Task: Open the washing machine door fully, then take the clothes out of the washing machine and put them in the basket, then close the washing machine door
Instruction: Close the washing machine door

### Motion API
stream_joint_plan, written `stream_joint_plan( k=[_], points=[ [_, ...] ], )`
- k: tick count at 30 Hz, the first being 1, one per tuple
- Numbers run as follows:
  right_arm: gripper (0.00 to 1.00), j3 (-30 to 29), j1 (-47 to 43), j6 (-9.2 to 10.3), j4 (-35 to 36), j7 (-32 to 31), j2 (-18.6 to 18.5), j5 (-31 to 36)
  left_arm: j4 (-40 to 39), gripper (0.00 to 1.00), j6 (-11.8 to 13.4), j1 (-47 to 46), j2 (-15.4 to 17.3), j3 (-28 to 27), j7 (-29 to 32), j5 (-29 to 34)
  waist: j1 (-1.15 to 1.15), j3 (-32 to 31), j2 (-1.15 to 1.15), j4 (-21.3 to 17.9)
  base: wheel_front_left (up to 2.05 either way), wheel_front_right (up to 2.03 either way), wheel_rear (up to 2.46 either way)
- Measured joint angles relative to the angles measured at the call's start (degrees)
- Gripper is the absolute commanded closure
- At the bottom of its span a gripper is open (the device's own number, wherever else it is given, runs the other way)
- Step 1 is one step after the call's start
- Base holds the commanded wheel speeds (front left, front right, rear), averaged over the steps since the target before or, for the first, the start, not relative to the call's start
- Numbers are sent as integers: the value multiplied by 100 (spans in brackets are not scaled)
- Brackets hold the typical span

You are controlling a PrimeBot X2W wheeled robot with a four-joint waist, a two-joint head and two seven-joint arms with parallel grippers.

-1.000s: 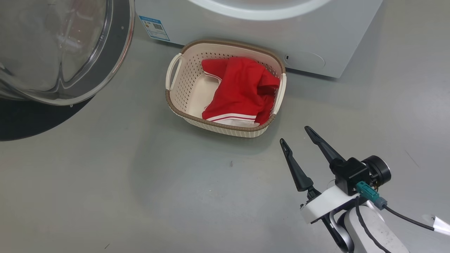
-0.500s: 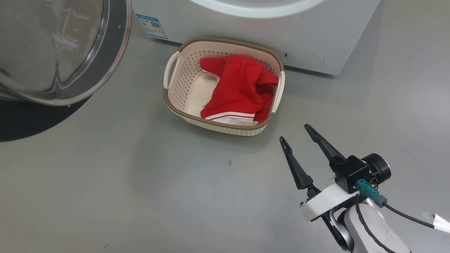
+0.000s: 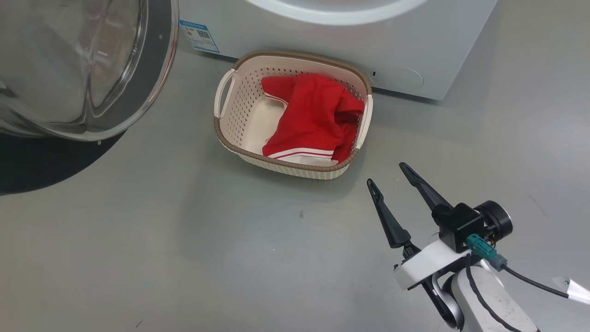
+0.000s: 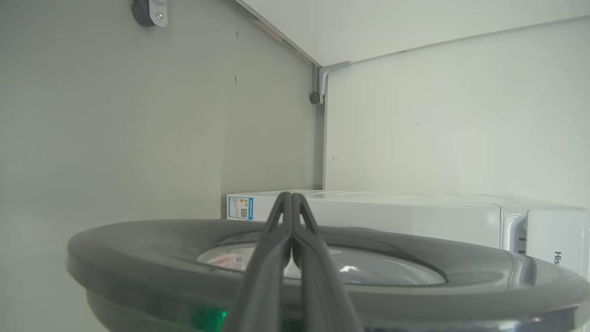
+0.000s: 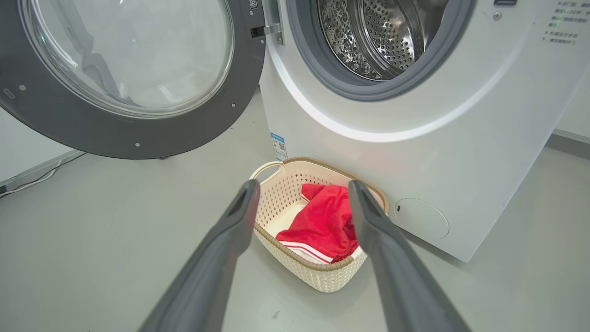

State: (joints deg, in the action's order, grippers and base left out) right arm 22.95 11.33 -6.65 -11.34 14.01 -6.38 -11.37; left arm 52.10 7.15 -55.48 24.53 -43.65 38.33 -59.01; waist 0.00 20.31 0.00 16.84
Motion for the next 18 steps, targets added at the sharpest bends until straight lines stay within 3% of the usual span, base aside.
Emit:
stream_joint_plan(
  k=[18],
  points=[
    [0, -25, 2, 0, -140, 43, 79, -42, 202, 100, -486, 81, -376, 114, 873, -353, 0, -299, 0, 51, 0, 0, 0]
  ],
)
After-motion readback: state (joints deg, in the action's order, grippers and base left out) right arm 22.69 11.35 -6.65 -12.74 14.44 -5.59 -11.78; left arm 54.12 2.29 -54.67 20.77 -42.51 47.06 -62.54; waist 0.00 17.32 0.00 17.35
